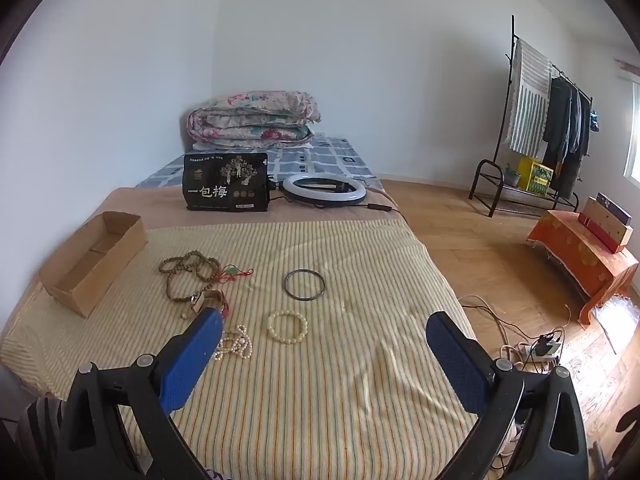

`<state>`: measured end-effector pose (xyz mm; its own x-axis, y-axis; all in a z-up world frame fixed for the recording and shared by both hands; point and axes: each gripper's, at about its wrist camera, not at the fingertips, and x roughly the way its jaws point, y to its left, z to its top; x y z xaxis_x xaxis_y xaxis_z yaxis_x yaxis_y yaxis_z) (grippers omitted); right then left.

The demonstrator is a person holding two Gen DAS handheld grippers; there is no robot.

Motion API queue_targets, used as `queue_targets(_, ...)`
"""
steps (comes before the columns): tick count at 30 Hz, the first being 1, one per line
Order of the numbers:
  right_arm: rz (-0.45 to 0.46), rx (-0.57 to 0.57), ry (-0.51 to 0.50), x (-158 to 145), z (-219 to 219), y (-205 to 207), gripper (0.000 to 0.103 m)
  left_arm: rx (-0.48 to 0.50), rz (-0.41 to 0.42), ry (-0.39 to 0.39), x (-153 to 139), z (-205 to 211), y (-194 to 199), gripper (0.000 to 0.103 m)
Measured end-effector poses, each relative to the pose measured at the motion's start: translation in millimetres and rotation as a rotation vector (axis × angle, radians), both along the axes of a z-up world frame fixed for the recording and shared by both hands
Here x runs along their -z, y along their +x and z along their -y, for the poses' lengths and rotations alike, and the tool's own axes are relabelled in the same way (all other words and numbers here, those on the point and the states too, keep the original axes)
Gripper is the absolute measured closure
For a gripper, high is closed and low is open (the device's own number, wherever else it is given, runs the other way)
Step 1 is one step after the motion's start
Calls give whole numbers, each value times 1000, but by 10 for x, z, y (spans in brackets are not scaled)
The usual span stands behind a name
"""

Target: Organize jewelry

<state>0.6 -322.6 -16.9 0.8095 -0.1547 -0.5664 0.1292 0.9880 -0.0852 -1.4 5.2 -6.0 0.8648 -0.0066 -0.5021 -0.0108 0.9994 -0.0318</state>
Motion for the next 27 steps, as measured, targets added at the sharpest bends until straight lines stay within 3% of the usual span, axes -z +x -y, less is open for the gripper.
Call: queue_targets(27, 12, -8, -6, -79, -69, -14, 0, -2, 4, -3, -75, -29, -24, 0)
